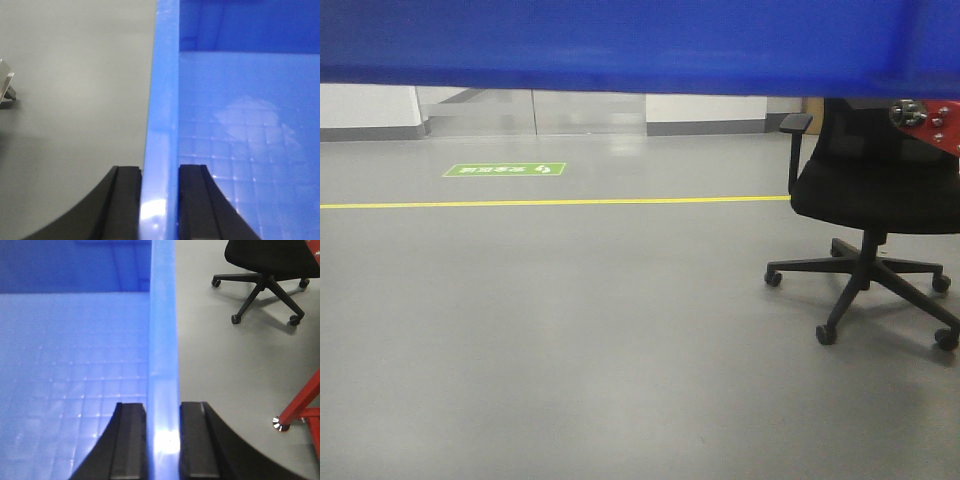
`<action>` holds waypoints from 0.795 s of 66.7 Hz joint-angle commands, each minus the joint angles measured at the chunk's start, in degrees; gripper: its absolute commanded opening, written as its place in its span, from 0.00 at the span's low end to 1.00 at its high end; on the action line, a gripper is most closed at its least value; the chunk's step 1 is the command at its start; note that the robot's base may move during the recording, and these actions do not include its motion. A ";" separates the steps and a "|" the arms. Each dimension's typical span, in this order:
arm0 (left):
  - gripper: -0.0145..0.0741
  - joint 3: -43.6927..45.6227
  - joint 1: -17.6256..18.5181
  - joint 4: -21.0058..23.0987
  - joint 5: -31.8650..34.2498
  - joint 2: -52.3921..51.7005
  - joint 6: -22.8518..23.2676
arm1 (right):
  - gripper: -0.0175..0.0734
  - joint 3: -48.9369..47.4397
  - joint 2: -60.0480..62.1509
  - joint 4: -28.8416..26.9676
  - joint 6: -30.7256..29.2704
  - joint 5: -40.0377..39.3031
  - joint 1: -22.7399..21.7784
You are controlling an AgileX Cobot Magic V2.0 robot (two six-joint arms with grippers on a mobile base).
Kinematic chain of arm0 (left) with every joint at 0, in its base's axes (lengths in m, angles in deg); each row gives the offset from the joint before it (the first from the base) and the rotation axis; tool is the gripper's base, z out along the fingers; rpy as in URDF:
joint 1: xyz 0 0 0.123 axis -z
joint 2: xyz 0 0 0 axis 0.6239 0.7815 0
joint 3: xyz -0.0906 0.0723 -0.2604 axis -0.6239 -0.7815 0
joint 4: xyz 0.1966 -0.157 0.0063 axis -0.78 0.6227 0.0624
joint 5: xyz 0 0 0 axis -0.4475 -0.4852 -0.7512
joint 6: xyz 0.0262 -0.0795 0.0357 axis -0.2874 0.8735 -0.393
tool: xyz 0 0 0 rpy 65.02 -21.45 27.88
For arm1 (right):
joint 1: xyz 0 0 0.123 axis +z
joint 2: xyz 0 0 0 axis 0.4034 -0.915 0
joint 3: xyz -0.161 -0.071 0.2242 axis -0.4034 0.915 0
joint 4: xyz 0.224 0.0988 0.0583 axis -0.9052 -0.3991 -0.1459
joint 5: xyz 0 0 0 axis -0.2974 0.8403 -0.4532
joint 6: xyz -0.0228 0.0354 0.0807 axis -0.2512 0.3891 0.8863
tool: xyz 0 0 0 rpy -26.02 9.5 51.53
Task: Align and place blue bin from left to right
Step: 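Drive the base across the floor carrying the bin in both grippers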
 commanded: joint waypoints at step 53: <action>0.04 0.66 0.89 -2.39 5.31 0.17 1.00 | 0.01 -0.59 0.22 -0.88 -0.12 -17.92 1.03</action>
